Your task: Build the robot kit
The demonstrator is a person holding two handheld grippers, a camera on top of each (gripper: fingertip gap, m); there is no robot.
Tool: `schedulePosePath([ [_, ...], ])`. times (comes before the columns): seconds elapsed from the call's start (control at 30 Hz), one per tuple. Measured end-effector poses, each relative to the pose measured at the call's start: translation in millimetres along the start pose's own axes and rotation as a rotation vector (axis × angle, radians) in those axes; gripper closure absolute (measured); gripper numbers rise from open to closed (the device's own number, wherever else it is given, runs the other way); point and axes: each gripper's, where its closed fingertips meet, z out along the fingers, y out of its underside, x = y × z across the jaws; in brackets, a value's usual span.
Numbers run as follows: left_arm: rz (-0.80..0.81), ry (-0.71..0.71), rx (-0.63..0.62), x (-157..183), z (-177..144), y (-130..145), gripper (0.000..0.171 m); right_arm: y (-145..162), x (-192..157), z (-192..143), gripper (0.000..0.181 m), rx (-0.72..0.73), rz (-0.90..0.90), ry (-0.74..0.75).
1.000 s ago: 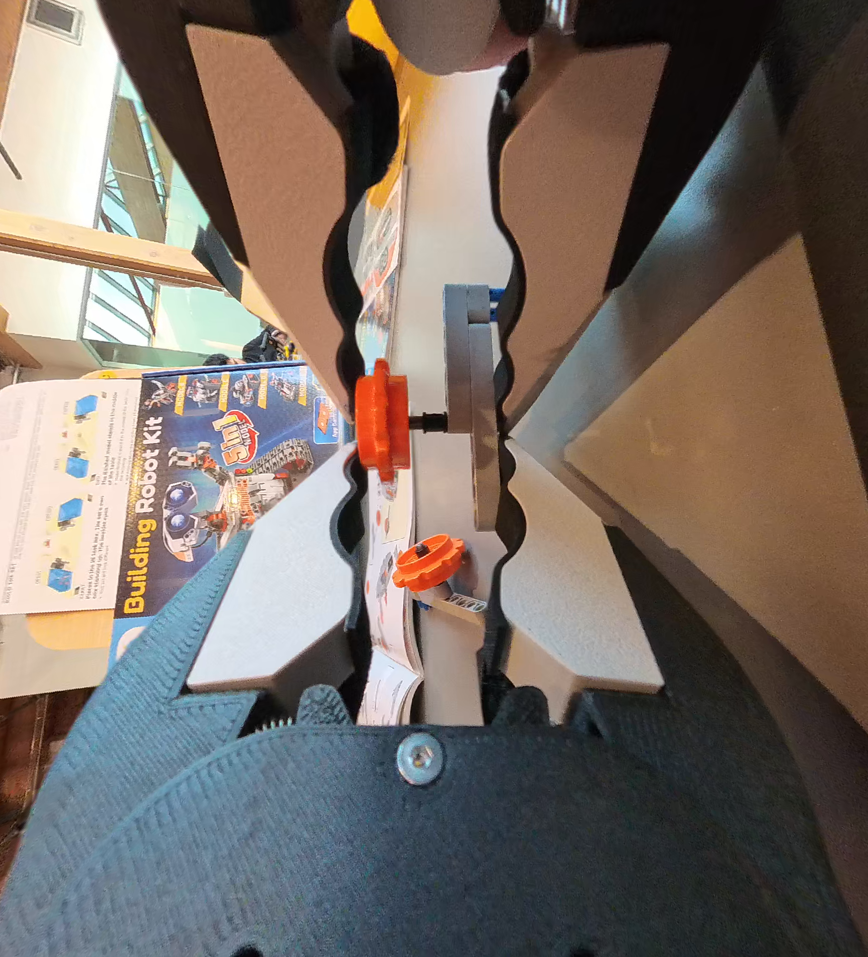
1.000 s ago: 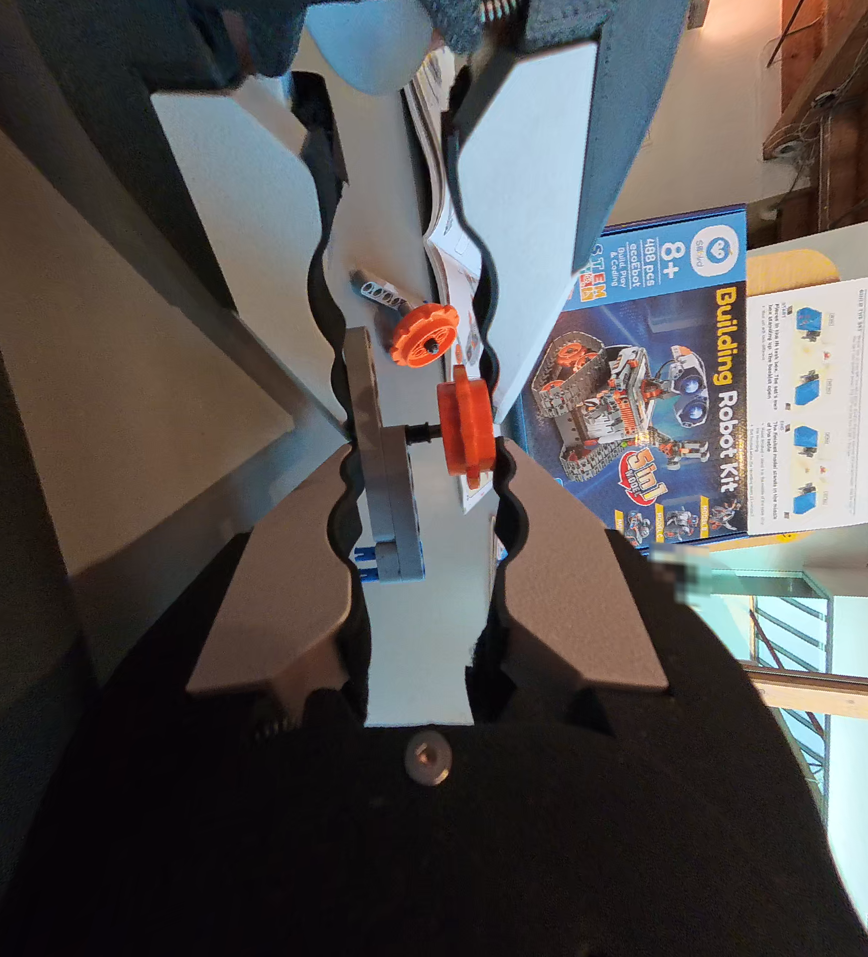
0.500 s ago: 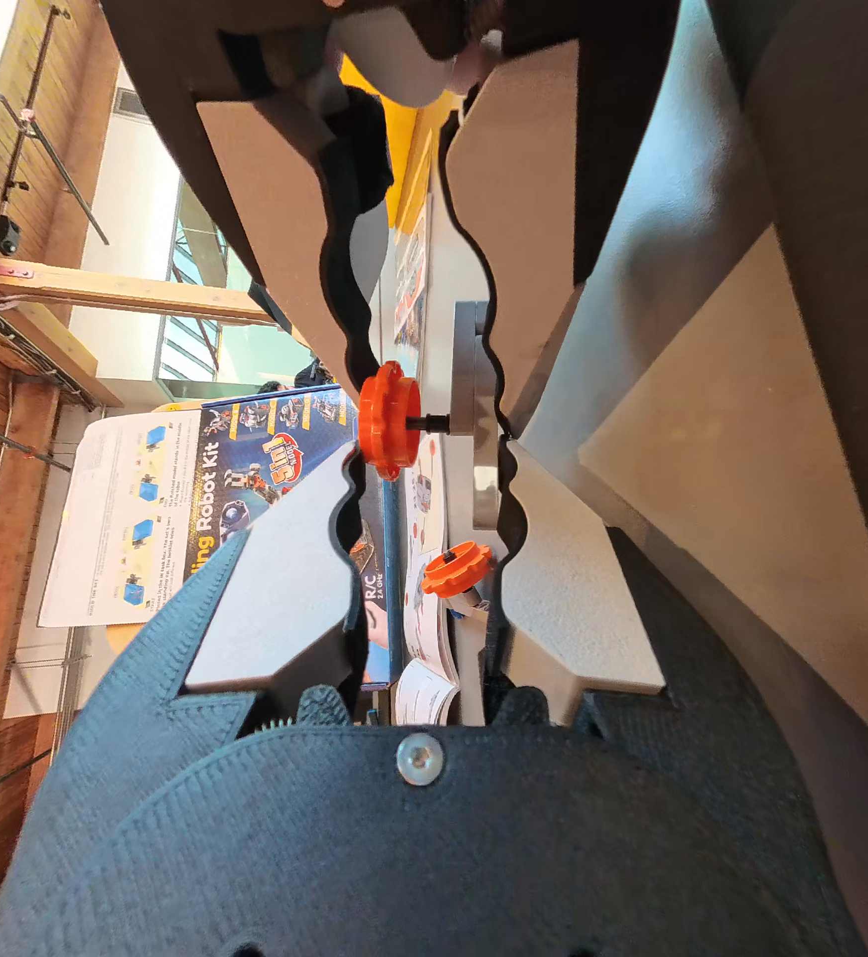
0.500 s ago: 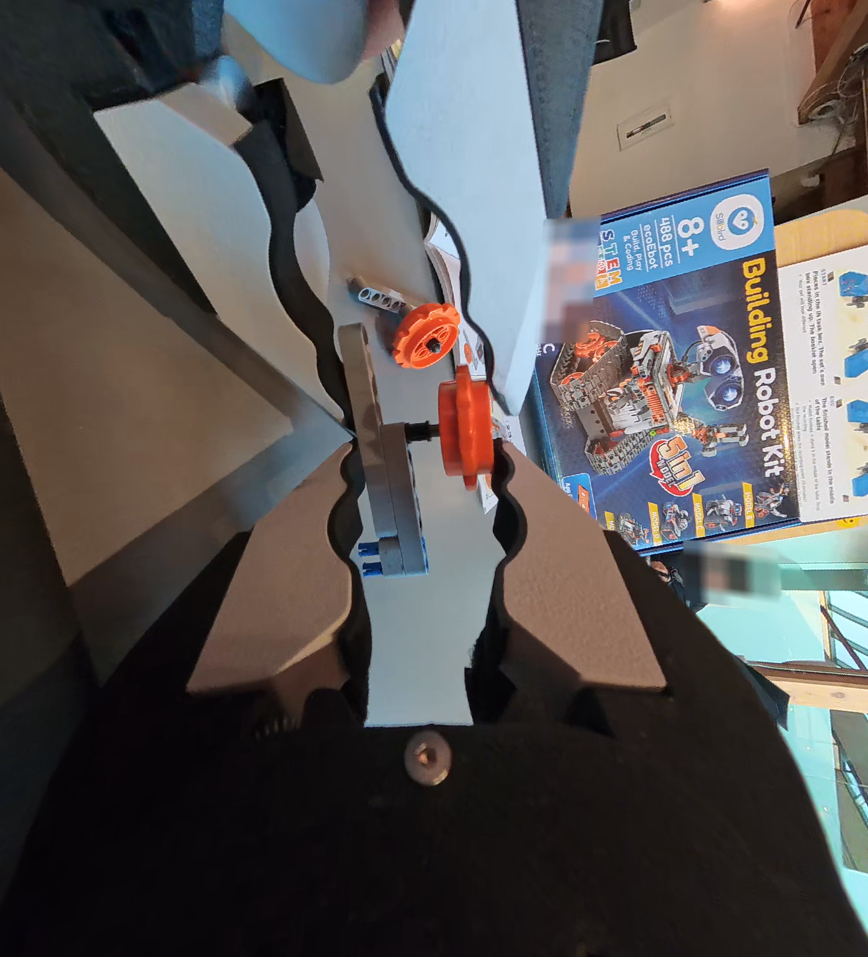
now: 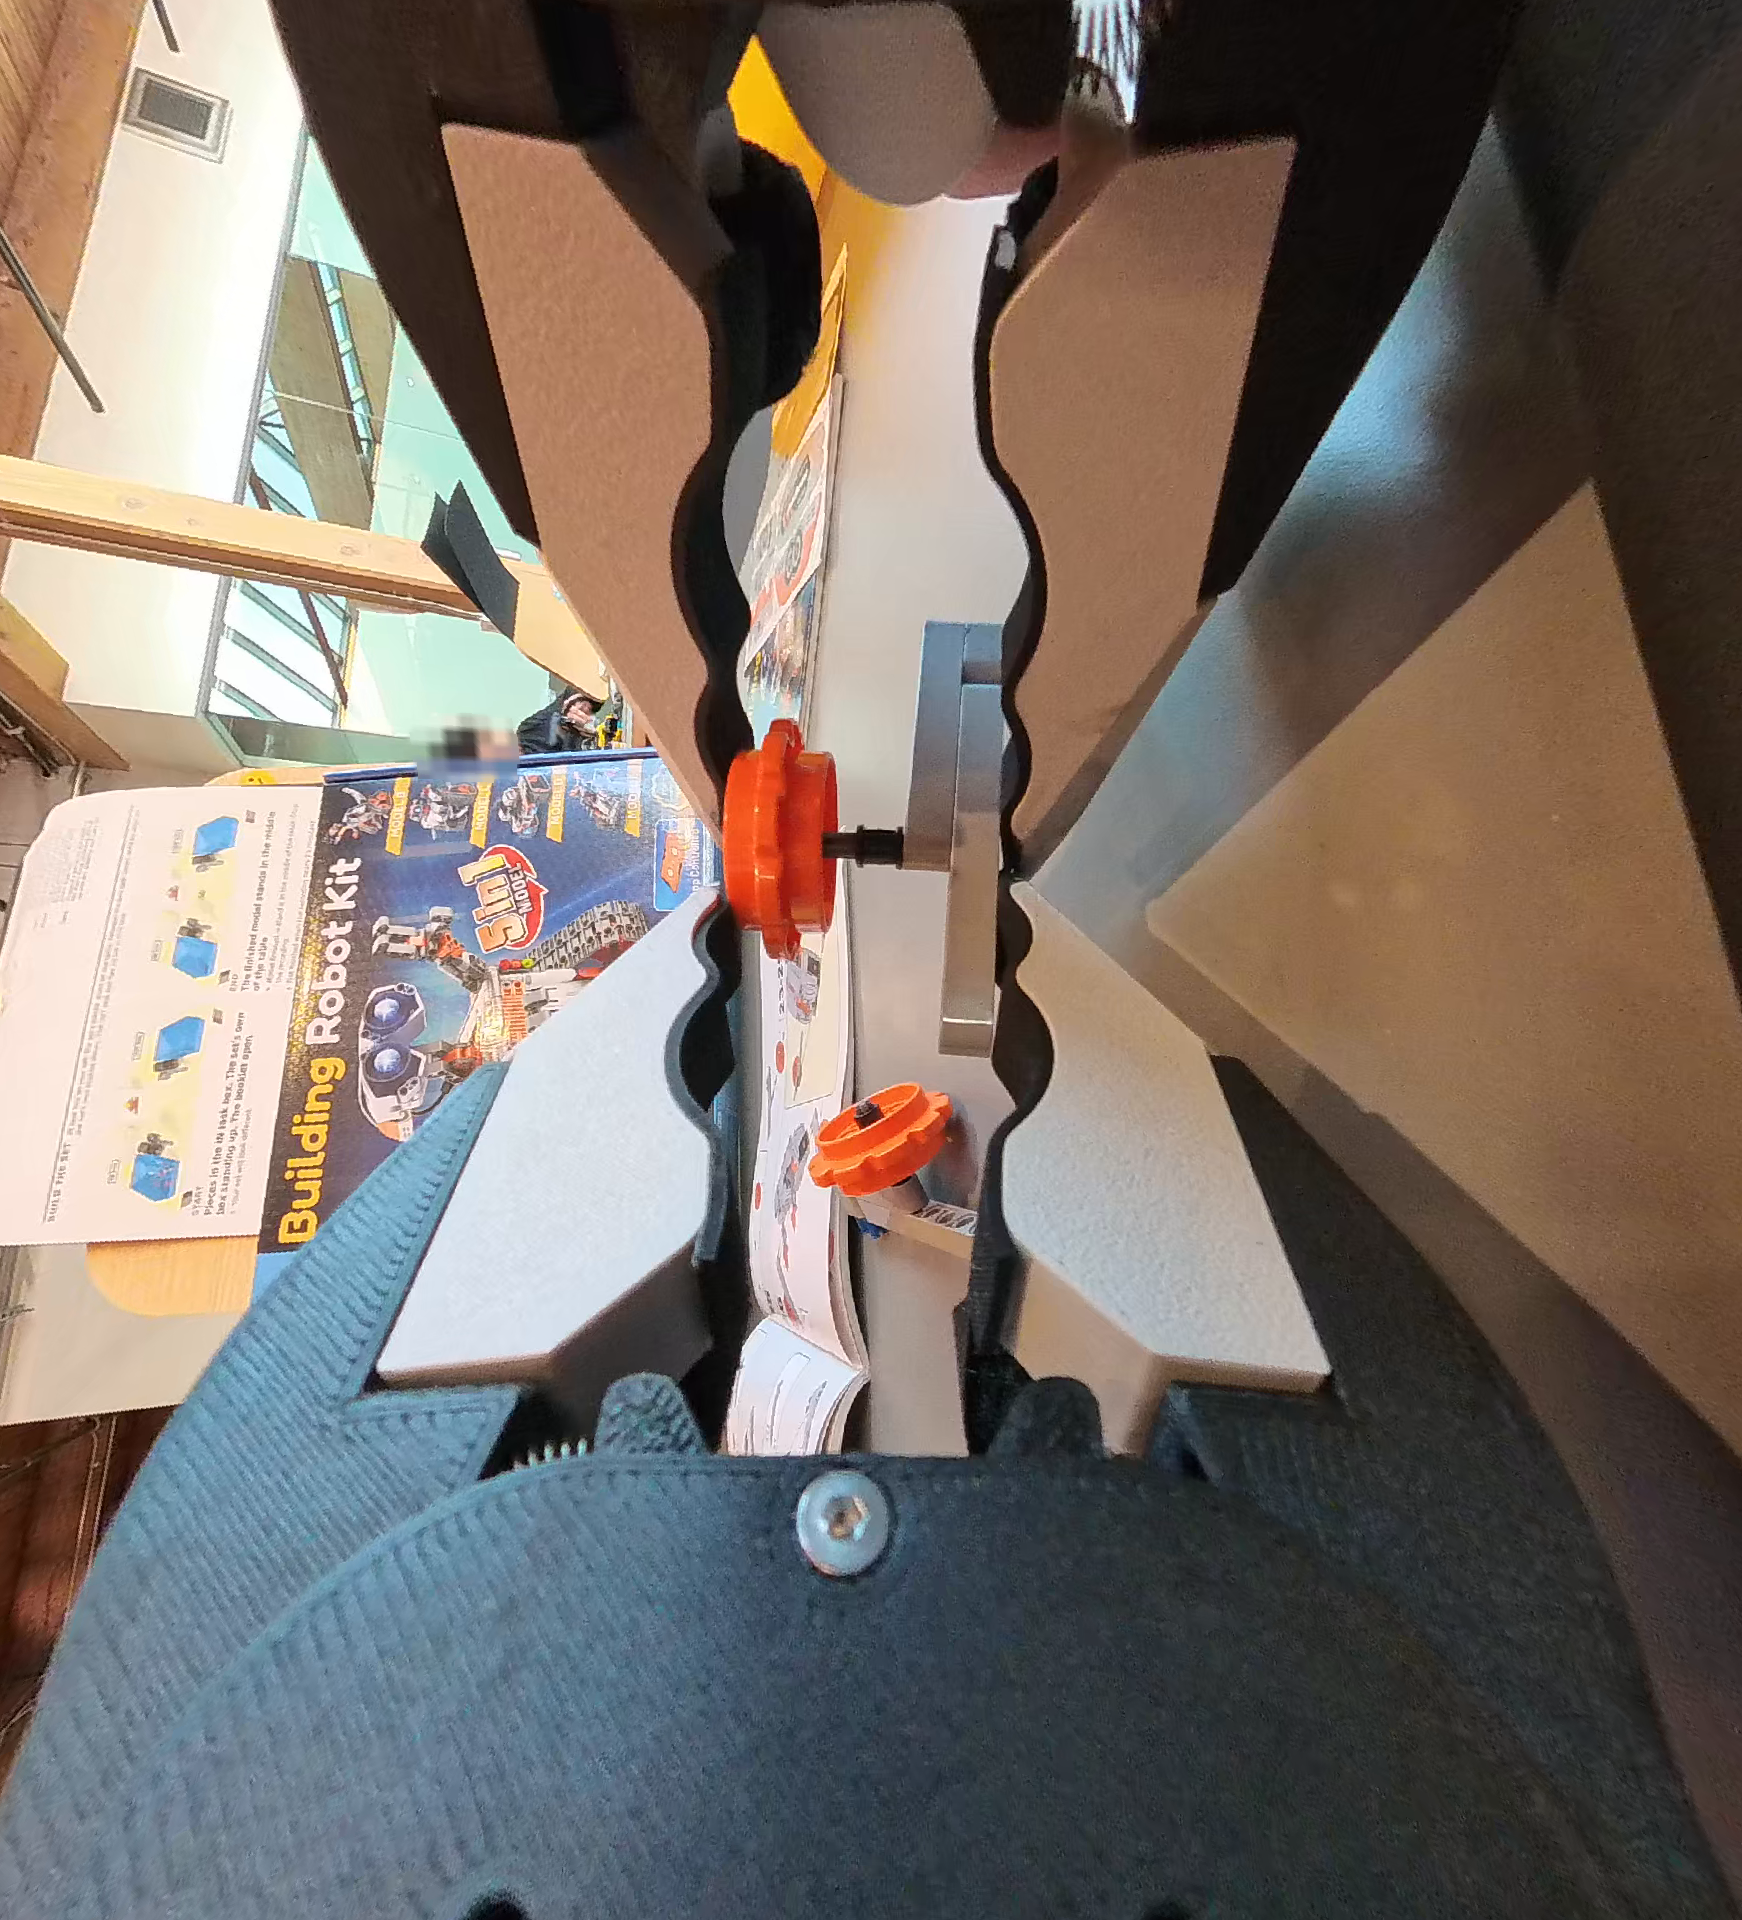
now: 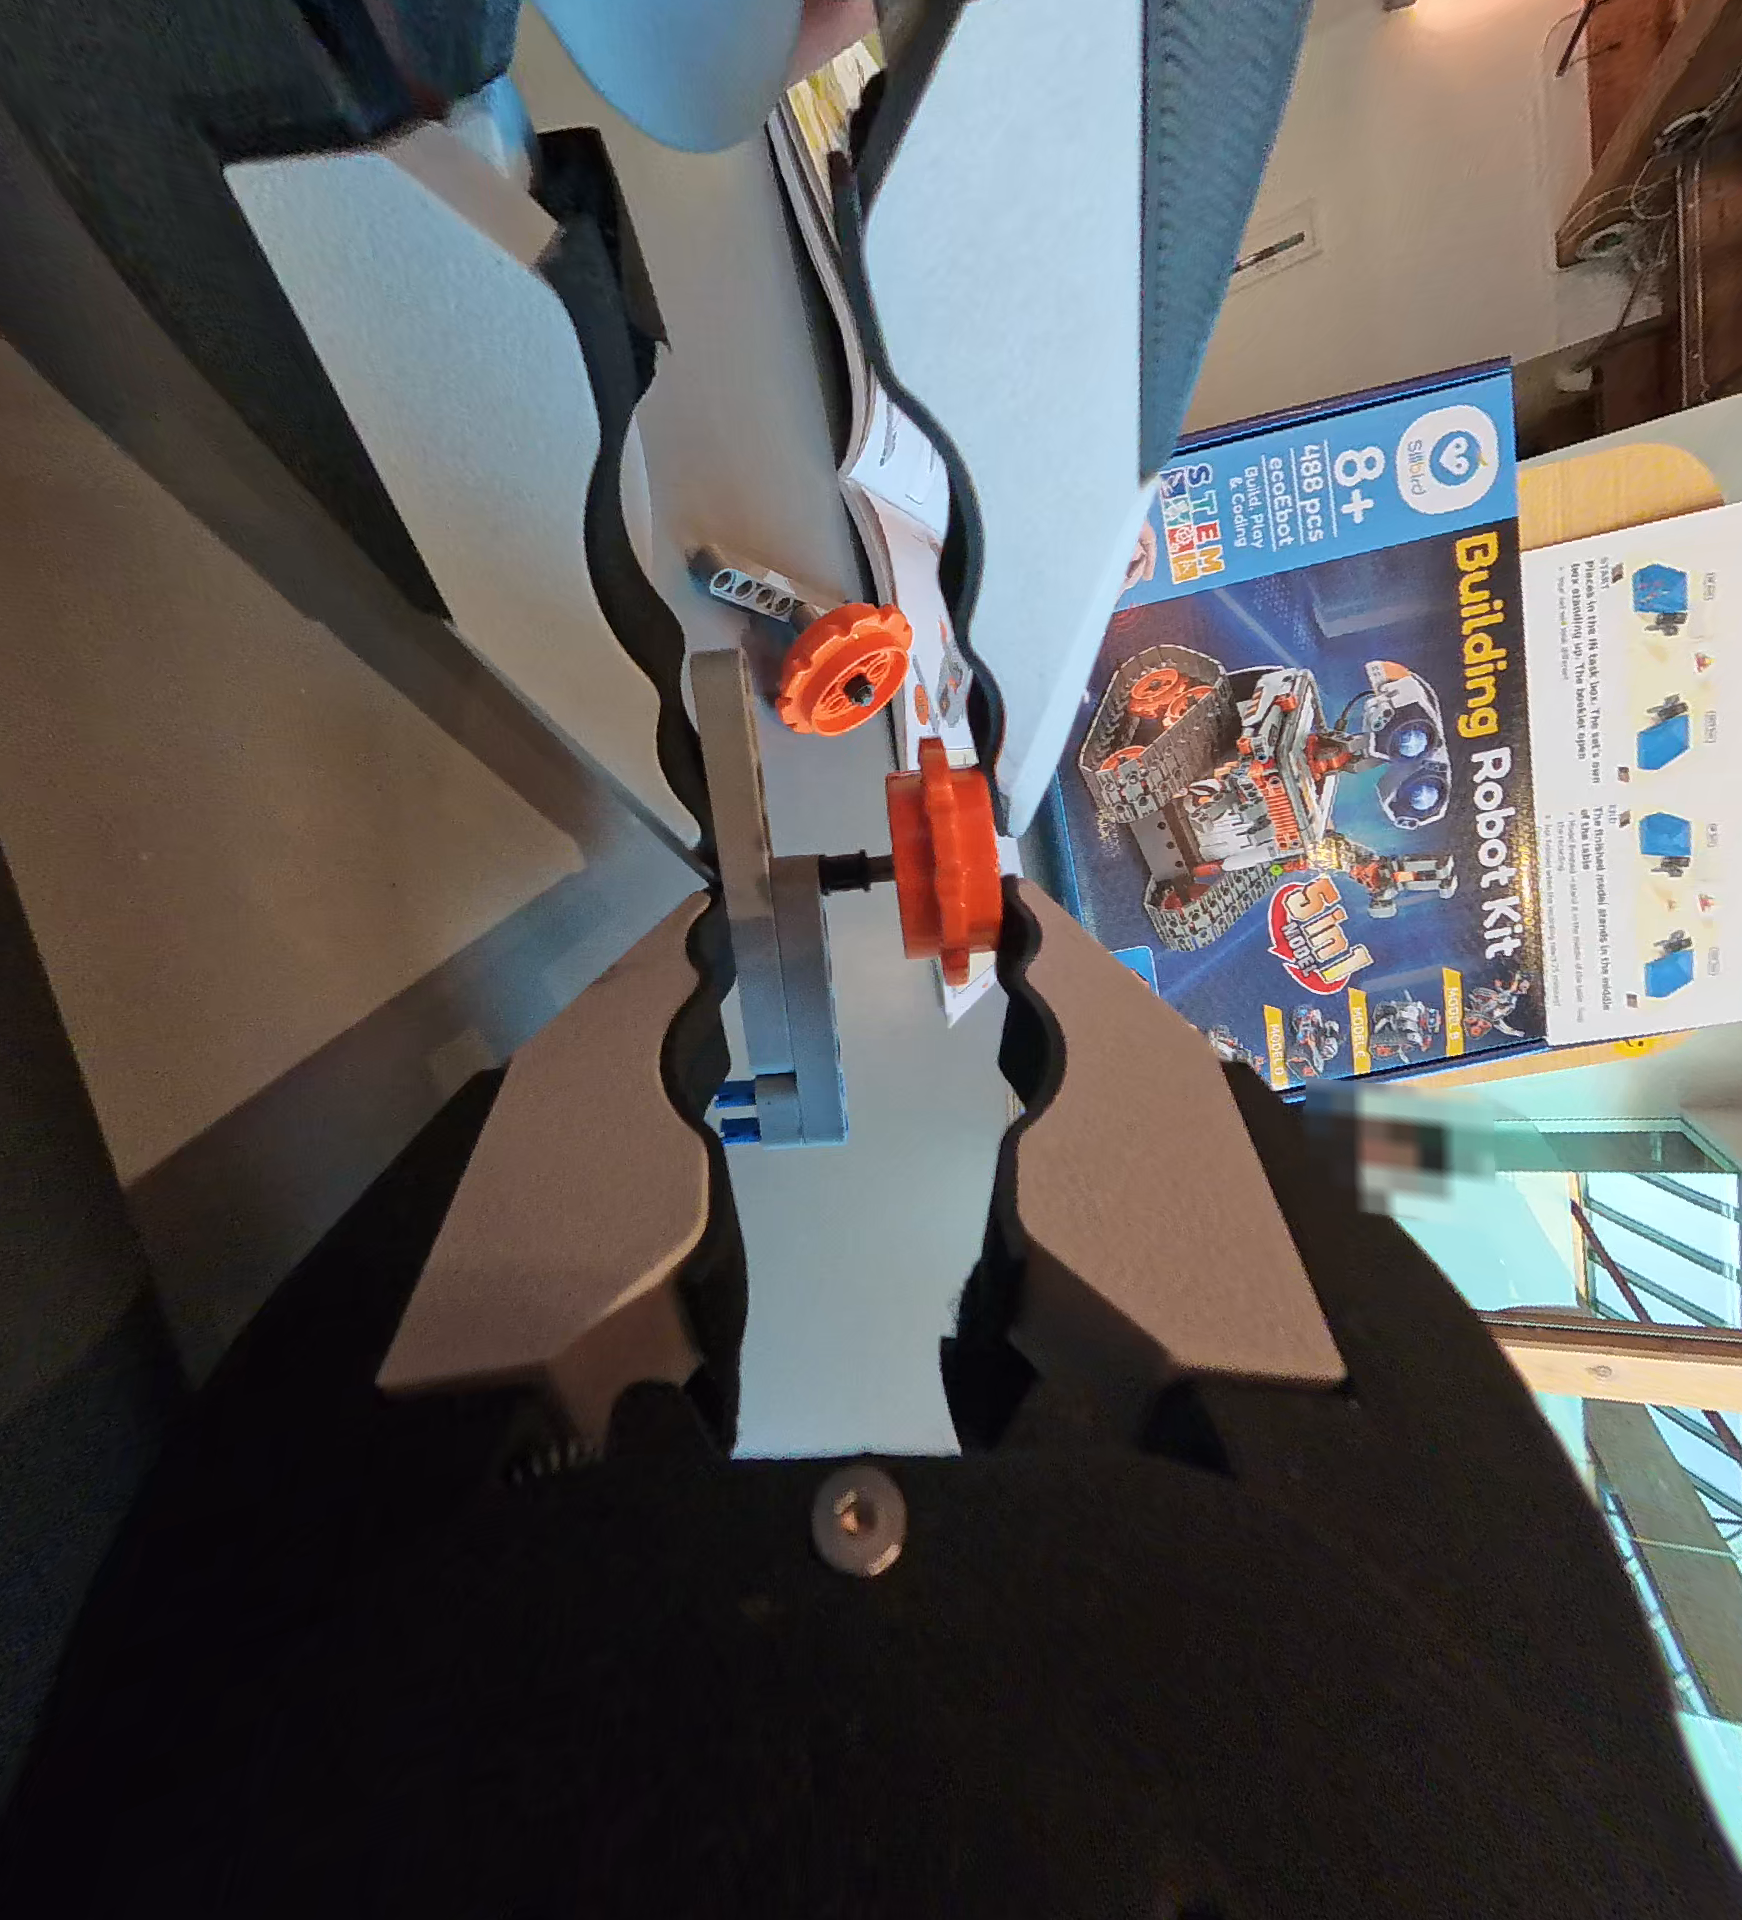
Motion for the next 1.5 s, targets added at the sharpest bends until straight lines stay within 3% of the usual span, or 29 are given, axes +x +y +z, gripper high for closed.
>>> schedulePosePath([
  [0.23,-0.041,0.016,0.001,0,1,1,0.124,-1,3,-1,0.131,-0.01,-0.068,0.044],
  [0.57,0.032,0.003,-0.009,3,3,3,0.121,2,-2,2,0.133,-0.015,-0.013,-0.01],
  [0.9,-0.076,0.078,-0.024,12,5,2,0.123,6,-9,1,0.134,-0.039,0.022,-0.08],
  [1.5,-0.117,0.126,-0.02,18,5,1,0.123,8,-16,1,0.135,-0.051,0.052,-0.14],
])
